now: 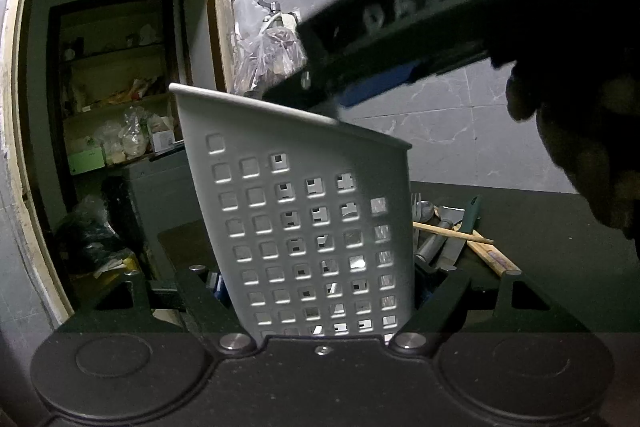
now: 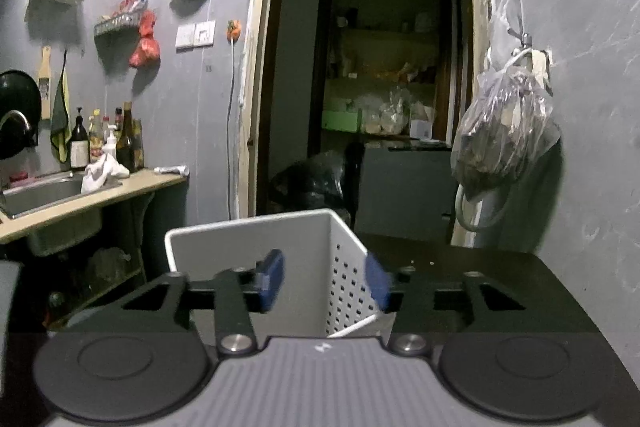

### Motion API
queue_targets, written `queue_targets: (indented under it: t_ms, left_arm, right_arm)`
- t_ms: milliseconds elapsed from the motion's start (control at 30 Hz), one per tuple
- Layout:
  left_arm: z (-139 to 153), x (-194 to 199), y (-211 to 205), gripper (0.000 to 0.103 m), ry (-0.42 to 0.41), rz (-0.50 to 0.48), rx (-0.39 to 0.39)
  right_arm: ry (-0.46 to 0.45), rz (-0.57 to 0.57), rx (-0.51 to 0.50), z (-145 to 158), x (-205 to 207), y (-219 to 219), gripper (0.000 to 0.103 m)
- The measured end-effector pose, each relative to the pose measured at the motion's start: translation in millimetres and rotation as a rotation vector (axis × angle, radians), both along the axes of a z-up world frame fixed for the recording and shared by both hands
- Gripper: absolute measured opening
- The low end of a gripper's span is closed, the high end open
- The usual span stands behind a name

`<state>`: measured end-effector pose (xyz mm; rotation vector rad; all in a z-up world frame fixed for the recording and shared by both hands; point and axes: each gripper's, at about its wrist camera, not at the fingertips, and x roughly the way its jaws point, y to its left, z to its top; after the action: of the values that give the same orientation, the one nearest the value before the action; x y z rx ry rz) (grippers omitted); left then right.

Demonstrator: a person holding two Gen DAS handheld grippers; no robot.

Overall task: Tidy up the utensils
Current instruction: 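Move the right gripper back down to the utensil pile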

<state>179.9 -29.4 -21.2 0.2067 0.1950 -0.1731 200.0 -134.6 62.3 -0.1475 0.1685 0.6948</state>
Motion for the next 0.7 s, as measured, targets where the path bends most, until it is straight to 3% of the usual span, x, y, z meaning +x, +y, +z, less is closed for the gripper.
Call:
queue_targets:
  t_ms: [100, 167, 233, 467, 700]
  left_arm:
    - [-0.6, -0.1, 0.7, 0.079, -0.003, -0.005, 0.001]
    - [-1.0, -0.7, 0.9, 0.079, -0.006, -0.007, 0.004]
    - [-1.4, -1.2, 1.2, 0.079, -0.009, -0.008, 0.008]
    - [-2.9, 0.1, -1.8, 0.080, -0.007, 0.001, 0.012]
    - [-3.5, -0.2, -3.6, 0.080, -0.007, 0.002, 0.012]
  right_arm:
    - [-0.024, -0.006, 0.031, 6.7, -1.4, -6.7, 0.072]
    - [-0.050, -0.026, 0.069, 11.9, -2.5, -16.0, 0.090]
    - [-0.077, -0.062, 0.106, 17.0, -2.3, -27.9, 0.097]
    - [-0.071, -0.238, 0.154, 18.0, 14.5, -78.8, 0.103]
    - [0.121, -0.355, 0.103, -17.5, 43.3, -109.5, 0.103]
